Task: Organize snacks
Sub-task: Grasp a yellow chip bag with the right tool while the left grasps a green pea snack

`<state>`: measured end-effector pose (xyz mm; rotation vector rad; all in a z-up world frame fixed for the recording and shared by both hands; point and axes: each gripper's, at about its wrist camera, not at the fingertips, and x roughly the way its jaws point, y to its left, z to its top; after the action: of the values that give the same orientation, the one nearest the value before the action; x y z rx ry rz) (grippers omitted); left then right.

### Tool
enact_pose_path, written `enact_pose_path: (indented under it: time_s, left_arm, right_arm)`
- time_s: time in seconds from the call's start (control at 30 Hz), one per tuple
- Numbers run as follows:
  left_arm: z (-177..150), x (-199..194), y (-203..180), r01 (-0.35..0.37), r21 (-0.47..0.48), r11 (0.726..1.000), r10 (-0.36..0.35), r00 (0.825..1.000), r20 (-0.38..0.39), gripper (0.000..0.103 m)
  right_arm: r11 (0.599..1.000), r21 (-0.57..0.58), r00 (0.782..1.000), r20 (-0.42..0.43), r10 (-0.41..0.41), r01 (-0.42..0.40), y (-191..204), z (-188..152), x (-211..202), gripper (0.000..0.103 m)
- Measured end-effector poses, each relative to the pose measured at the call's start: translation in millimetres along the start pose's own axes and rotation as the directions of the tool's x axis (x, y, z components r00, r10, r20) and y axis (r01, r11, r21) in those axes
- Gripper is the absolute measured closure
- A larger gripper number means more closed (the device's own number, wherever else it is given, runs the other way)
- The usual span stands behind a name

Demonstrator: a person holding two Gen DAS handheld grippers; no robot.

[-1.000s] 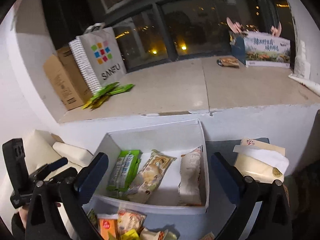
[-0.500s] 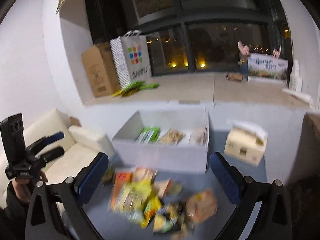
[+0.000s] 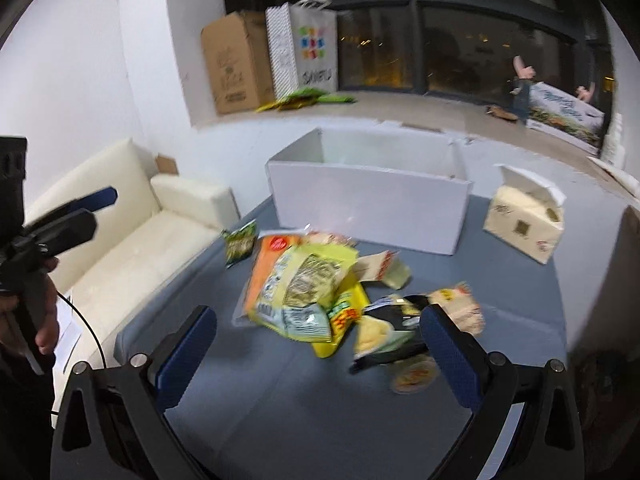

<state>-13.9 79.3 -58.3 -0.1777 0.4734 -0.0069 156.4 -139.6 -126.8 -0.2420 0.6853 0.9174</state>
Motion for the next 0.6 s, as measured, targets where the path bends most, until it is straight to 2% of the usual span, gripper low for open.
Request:
enact_pose_path:
  time_s: [0.27, 0.47, 0.6]
  left_arm:
    - [-7.2, 0.3, 13.2, -0.029, -0.021, 0.999, 0.028, 0.999, -0.02, 0.0]
    - [-16.3, -1.4, 28.5, -0.047, -0.058, 0.997, 0.045, 0.998, -0.036, 0.0]
    - [-22.7, -0.3, 37.4, -0.062, -0.071, 0.996, 0.059, 0.997, -0.05, 0.0]
  right_arm:
    - [0.998, -0.057, 0.992, -0.121, 0.021, -0.028, 15.7, 15.4, 67.2, 0.0]
    - [0.997, -0.077, 0.973, -0.229, -0.007, -0.011, 21.9, 20.9, 122.8, 0.0]
    - [0.995, -0.093, 0.958, -0.278, -0.067, 0.043, 24.3, 15.2, 151.1, 0.0]
